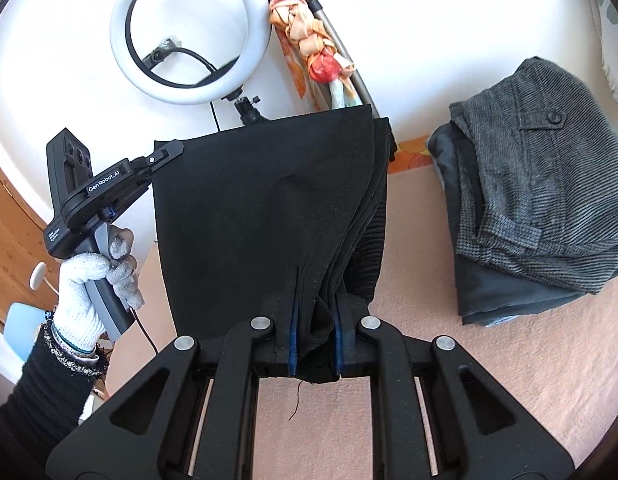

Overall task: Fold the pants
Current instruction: 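Lift the folded shorts with both grippers and carry them toward the clothes stack, then lower the shorts onto the stack of folded clothes with both grippers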

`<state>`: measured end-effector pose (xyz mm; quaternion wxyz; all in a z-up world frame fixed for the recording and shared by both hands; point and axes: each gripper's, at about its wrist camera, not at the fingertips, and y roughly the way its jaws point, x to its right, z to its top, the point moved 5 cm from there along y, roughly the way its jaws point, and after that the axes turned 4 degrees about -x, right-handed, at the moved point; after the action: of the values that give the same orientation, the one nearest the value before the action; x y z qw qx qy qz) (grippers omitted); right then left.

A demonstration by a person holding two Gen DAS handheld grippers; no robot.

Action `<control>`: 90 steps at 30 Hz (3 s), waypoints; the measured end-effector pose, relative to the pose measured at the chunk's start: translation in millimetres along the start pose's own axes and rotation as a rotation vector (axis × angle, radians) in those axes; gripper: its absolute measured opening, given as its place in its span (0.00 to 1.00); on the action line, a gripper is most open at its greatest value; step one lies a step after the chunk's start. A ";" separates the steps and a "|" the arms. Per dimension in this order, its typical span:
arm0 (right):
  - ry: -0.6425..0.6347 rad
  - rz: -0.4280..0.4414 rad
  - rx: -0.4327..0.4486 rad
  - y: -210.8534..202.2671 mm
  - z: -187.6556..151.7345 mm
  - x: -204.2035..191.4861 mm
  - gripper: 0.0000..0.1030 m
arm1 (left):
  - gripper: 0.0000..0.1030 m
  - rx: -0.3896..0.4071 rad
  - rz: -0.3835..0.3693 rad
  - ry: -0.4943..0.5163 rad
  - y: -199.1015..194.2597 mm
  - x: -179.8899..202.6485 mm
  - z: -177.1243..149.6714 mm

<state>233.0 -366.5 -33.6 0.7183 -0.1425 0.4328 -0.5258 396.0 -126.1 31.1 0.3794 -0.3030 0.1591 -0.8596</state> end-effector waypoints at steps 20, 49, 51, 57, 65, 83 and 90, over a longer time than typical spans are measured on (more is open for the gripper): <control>-0.030 -0.234 0.105 -104.5 51.5 101.0 0.13 | 0.04 0.024 -0.150 0.138 79.5 147.9 56.2; 0.098 -0.277 0.081 -99.6 55.5 220.5 0.12 | 0.34 -0.430 -0.277 -0.138 260.1 118.0 -23.2; 0.097 -0.276 0.082 -99.7 55.4 221.1 0.12 | 0.35 -0.433 -0.270 -0.148 264.5 112.3 -27.2; 0.091 -0.277 0.086 -99.5 55.4 220.2 0.12 | 0.35 -0.464 -0.275 -0.160 278.9 109.7 -39.6; 0.100 -0.269 0.089 -99.9 55.2 222.0 0.12 | 0.32 -0.438 -0.379 -0.207 275.6 116.0 -40.3; 0.097 -0.301 0.078 -104.4 51.3 220.0 0.12 | 0.03 -0.264 -0.330 -0.080 245.9 139.5 -24.7; 0.001 -0.360 0.111 -124.0 68.2 194.1 0.12 | 0.03 -0.180 -0.349 -0.019 216.4 159.7 15.6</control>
<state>221.3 -604.6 -3.5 0.6190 -0.1775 0.3709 -0.6691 441.9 -389.6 -2.0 0.1975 -0.3666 0.1767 -0.8919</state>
